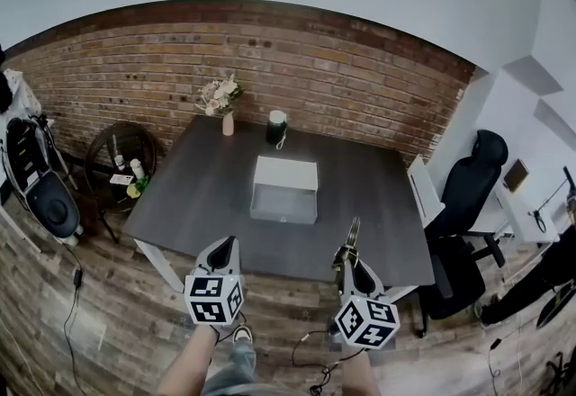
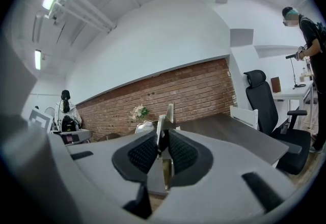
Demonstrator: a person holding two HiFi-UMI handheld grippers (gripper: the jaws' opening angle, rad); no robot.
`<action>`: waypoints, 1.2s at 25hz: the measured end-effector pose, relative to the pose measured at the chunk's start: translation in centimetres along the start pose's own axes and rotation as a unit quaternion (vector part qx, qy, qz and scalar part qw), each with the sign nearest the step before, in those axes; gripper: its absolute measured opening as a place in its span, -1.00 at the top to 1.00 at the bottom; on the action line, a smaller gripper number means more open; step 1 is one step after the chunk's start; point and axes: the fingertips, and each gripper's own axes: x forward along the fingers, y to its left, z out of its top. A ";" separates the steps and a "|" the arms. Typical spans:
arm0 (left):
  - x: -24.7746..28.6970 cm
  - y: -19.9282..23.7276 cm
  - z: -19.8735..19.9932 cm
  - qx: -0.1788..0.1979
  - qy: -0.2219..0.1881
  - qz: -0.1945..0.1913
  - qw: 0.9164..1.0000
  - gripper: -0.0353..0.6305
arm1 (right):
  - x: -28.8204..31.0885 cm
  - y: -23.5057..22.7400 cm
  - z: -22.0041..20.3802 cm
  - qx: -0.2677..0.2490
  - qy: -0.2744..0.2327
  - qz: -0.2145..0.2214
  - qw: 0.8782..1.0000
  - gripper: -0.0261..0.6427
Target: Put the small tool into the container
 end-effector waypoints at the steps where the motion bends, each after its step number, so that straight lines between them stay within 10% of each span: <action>1: 1.2 0.4 0.4 0.000 0.000 -0.003 1.000 0.91 | 1.2 0.1 0.4 0.000 0.000 -0.001 1.000 0.76; 30: 25.2 9.4 3.5 -0.008 0.031 -0.023 0.999 0.91 | 25.0 -1.5 3.4 -0.015 0.035 -0.053 0.998 0.91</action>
